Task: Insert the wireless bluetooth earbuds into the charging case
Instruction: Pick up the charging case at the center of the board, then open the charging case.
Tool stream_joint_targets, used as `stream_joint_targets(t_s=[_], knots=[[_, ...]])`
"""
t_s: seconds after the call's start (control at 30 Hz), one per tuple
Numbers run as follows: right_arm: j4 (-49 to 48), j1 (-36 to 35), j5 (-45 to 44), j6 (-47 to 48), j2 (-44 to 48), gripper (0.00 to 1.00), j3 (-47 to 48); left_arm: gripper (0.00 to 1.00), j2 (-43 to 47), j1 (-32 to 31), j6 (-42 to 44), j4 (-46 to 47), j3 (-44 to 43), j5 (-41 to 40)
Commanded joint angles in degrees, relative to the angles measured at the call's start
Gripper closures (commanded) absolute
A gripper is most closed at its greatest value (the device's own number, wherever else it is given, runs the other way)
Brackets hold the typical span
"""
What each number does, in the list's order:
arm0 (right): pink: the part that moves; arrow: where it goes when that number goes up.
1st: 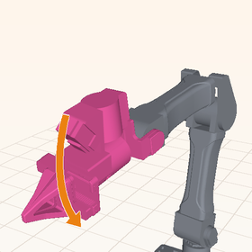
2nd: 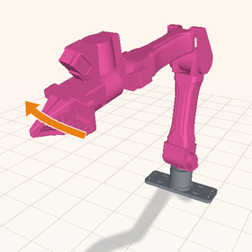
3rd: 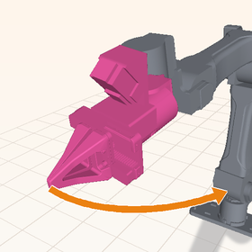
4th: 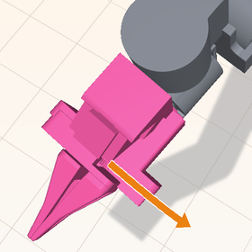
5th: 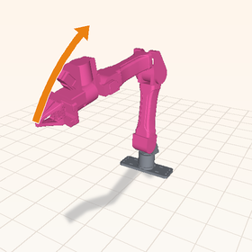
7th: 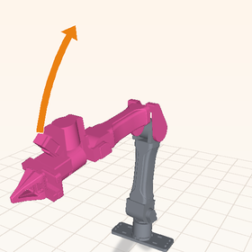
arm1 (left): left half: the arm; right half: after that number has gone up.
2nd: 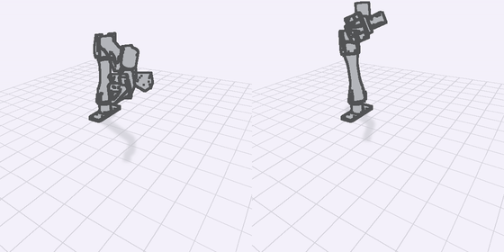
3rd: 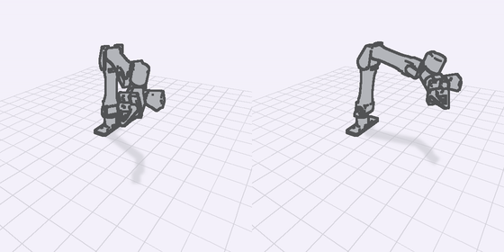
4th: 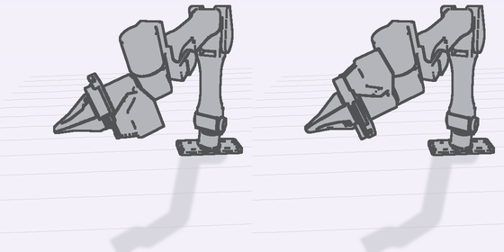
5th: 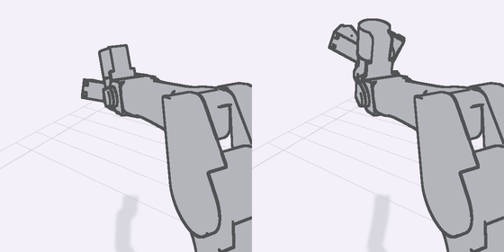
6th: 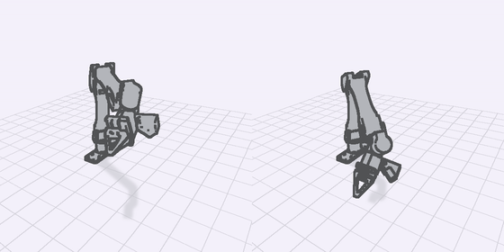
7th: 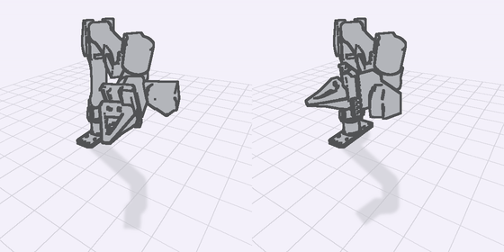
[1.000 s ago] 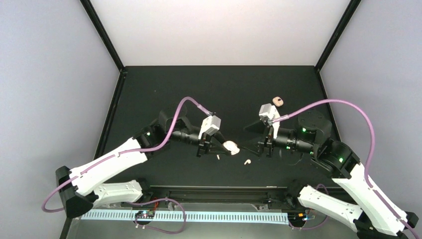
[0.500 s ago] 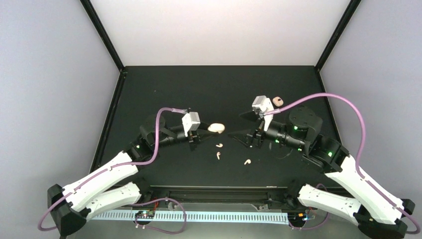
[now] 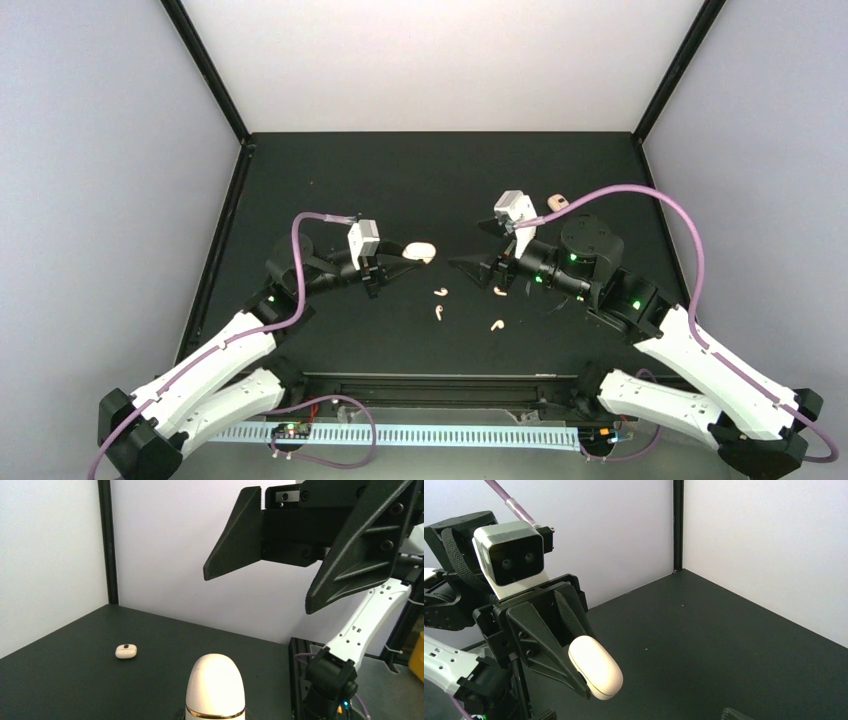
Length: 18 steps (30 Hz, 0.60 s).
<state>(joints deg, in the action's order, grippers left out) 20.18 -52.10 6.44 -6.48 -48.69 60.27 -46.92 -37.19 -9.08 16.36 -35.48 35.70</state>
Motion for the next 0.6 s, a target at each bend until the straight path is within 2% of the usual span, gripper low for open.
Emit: stream_joint_targets(t_s=[0.0,0.57], knots=[[2.0,-0.3,1.8,2.5,0.0,0.14,-0.1,0.98,-0.3,0.3,0.1,2.8,-0.3,4.4],[4.7,-0.5,9.7,4.2,-5.1,0.13,3.4,0.98,-4.6,-0.3,-0.1,3.1,-3.8,16.6]])
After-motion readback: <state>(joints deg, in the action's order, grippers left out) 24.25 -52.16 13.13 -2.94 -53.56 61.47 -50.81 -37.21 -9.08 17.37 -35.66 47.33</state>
